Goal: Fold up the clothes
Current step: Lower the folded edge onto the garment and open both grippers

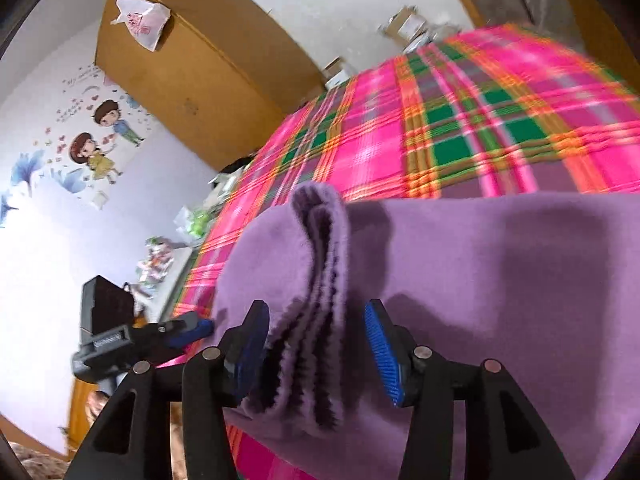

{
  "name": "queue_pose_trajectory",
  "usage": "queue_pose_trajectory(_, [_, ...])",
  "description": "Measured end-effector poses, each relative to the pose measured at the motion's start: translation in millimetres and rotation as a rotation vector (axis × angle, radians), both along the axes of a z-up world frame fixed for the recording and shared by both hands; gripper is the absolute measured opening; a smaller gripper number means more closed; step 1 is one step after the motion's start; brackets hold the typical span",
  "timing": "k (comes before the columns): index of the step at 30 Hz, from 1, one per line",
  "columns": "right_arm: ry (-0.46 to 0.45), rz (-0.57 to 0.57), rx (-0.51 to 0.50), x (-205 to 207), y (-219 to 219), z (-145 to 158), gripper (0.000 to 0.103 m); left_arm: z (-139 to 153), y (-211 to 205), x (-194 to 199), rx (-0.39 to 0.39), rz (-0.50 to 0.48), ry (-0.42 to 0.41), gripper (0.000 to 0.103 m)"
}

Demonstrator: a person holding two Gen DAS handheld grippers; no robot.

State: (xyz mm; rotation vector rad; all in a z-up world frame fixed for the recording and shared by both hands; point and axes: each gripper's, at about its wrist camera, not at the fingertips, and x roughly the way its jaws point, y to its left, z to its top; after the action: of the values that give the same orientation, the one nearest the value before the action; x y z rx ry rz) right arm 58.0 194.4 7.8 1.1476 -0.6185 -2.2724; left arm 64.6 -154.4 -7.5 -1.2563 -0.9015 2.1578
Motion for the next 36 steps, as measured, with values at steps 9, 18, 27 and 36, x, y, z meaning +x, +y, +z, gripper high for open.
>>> queue_pose_trajectory(9, [-0.029, 0.056, 0.091, -18.4, -27.2, -8.9, 0.027, -2.5, 6.8, -5.0, -0.014, -0.013, -0.004, 0.031])
queue_pose_trajectory(18, [0.038, 0.009, -0.008, -0.4, -1.0, 13.9, 0.02, 2.7, 7.6, -7.8, -0.012, -0.012, 0.008, 0.031])
queue_pose_trajectory(27, [-0.035, -0.072, 0.012, -6.1, 24.7, -10.7, 0.027, -4.3, 18.6, -12.3, -0.029, -0.055, -0.008, 0.031])
queue_pose_trajectory(36, [0.125, -0.173, 0.231, 19.1, 26.6, 12.0, 0.033, -1.9, 22.2, -11.1, -0.042, -0.064, -0.006, 0.031])
